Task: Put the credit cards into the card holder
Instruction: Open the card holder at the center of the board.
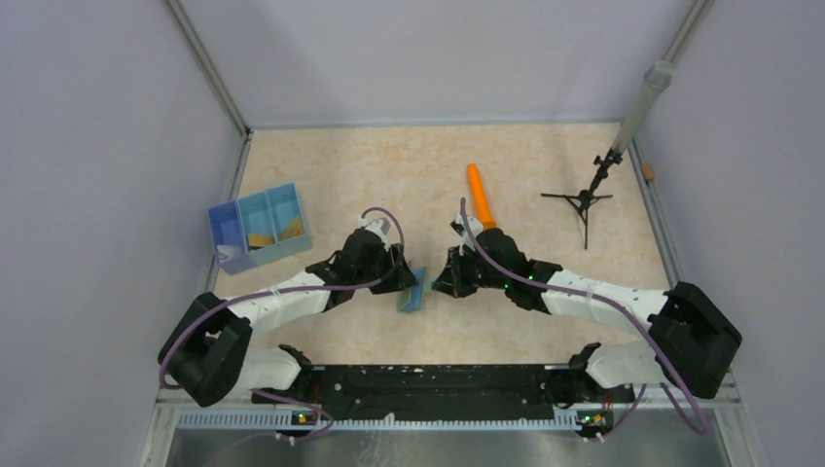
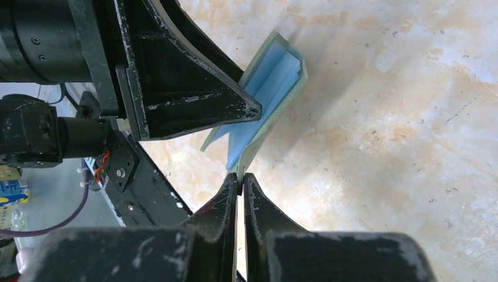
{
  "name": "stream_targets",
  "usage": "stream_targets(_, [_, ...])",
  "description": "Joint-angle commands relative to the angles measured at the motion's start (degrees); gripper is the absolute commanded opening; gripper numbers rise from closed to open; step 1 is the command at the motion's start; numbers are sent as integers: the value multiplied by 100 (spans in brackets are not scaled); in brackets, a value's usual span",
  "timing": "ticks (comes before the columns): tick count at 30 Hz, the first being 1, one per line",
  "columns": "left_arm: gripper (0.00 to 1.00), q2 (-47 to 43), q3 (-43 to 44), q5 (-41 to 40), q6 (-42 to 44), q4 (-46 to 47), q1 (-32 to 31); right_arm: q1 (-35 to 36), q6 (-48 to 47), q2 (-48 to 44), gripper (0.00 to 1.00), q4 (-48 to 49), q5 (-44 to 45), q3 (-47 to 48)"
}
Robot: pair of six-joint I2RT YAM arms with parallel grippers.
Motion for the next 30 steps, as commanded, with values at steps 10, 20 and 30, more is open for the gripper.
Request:
stream_targets(10, [53, -128, 352, -1313, 410, -1096, -95, -19, -242, -219, 0, -306, 528, 394])
stream_targets(20, [56, -356, 452, -1974, 405, -1789, -104, -12, -180, -148, 0, -571, 1004, 327])
stream_targets(30, [62, -950, 359, -2418, 86, -2495, -95, -16, -144, 48, 0, -496, 1303, 147])
